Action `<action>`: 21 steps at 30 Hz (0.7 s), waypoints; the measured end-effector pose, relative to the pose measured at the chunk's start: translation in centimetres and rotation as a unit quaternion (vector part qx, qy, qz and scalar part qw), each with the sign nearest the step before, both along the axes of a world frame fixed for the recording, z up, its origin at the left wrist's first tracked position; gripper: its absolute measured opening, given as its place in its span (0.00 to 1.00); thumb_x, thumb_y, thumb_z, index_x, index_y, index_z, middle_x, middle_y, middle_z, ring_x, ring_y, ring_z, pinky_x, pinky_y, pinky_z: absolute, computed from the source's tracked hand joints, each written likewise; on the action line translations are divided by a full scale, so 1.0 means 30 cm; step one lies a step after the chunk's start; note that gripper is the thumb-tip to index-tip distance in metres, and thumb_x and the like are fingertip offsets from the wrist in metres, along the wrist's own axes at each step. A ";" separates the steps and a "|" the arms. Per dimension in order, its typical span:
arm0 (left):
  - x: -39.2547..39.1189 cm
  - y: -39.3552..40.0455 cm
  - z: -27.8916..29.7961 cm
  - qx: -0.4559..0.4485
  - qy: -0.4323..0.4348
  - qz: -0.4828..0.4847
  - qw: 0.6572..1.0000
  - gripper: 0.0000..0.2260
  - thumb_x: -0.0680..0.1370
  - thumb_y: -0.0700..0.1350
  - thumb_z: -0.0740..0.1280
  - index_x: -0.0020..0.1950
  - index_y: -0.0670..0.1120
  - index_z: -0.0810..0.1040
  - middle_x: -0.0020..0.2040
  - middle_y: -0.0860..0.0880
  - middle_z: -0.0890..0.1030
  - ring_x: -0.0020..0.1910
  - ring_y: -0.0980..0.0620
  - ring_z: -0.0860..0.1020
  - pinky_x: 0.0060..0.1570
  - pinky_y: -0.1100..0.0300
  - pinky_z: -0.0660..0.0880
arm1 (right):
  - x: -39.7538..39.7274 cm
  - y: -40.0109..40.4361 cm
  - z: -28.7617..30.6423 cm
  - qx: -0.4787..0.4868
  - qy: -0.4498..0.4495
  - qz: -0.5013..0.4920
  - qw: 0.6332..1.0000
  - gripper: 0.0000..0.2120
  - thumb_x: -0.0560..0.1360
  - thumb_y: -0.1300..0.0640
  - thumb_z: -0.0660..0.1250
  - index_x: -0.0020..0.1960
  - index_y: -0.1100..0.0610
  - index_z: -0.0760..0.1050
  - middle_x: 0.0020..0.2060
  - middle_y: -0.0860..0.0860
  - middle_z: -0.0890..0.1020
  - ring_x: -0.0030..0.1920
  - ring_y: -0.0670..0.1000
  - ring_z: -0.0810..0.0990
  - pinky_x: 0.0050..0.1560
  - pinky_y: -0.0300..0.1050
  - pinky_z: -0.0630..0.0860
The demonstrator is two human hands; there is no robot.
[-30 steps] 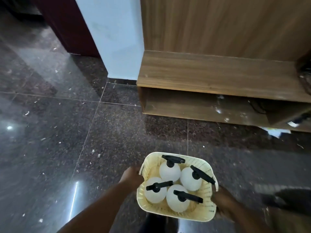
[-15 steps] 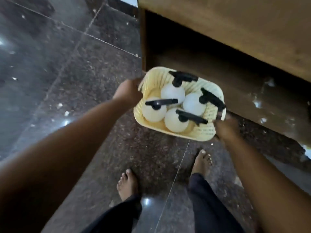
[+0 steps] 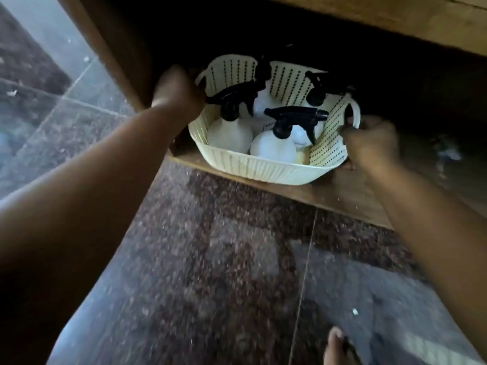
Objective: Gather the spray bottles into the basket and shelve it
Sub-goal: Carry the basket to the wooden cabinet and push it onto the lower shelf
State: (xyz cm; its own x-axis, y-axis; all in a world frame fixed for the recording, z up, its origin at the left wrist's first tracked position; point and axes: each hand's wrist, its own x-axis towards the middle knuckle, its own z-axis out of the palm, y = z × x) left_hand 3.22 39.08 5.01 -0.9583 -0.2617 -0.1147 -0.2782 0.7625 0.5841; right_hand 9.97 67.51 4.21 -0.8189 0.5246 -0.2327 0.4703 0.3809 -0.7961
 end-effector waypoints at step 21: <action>0.250 0.079 -0.420 -0.302 0.319 -0.228 0.869 0.40 0.78 0.63 0.53 0.77 0.43 0.35 0.74 0.43 0.26 0.77 0.34 0.39 0.74 0.41 0.37 | 0.149 -0.229 -0.385 0.624 0.162 0.267 0.716 0.41 0.77 0.42 0.54 0.75 0.56 0.32 0.72 0.54 0.24 0.72 0.58 0.25 0.71 0.59 0.29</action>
